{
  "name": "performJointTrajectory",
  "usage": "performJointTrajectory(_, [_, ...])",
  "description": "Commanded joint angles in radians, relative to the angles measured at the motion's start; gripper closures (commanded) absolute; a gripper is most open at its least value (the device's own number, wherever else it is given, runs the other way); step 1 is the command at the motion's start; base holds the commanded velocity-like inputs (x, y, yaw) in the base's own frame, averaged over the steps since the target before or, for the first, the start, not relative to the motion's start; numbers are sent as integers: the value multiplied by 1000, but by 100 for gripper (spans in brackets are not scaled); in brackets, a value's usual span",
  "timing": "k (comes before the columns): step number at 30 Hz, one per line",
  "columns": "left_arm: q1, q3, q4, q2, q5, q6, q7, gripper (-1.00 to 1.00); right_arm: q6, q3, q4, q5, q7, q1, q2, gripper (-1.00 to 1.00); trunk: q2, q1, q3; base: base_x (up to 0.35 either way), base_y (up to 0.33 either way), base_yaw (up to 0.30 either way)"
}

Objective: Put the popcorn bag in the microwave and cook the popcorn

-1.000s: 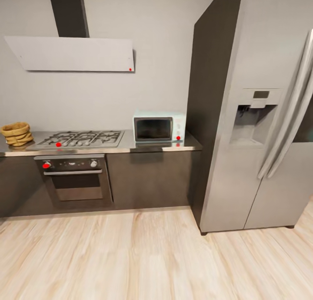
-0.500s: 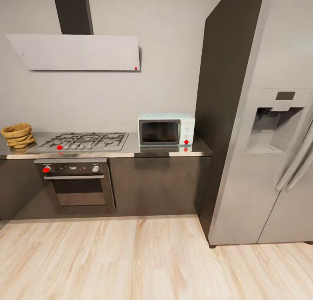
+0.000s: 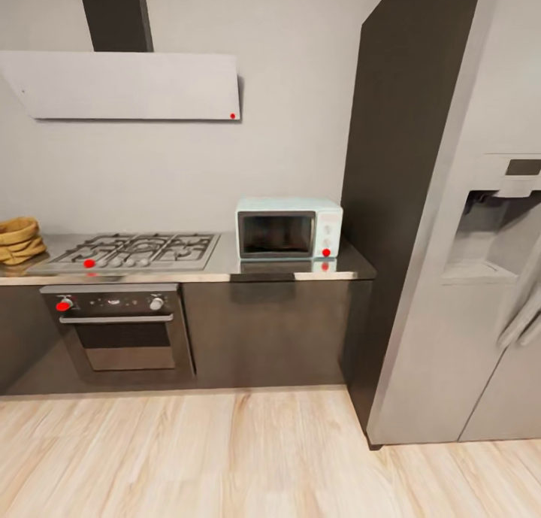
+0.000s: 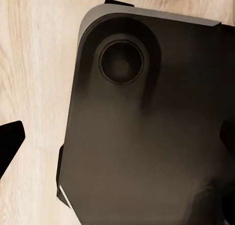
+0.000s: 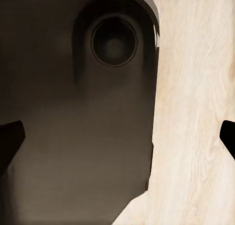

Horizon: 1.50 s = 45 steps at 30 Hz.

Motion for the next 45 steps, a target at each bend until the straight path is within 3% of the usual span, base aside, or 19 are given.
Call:
performJointTrajectory(1, [1, 4, -1, 0, 4, -1, 1, -100, -3, 1, 0, 1, -1, 0, 0, -100, 0, 0, -1, 256, 0, 0])
performJointTrajectory(28, [0, 4, -1, 1, 4, -1, 1, -100, -2, 2, 0, 3, -1, 0, 6, -100, 0, 0, -1, 244, 0, 0])
performJointTrajectory(45, [0, 5, -1, 0, 4, -3, 1, -100, -1, 2, 0, 4, -1, 0, 3, -100, 0, 0, -1, 13, 0, 73])
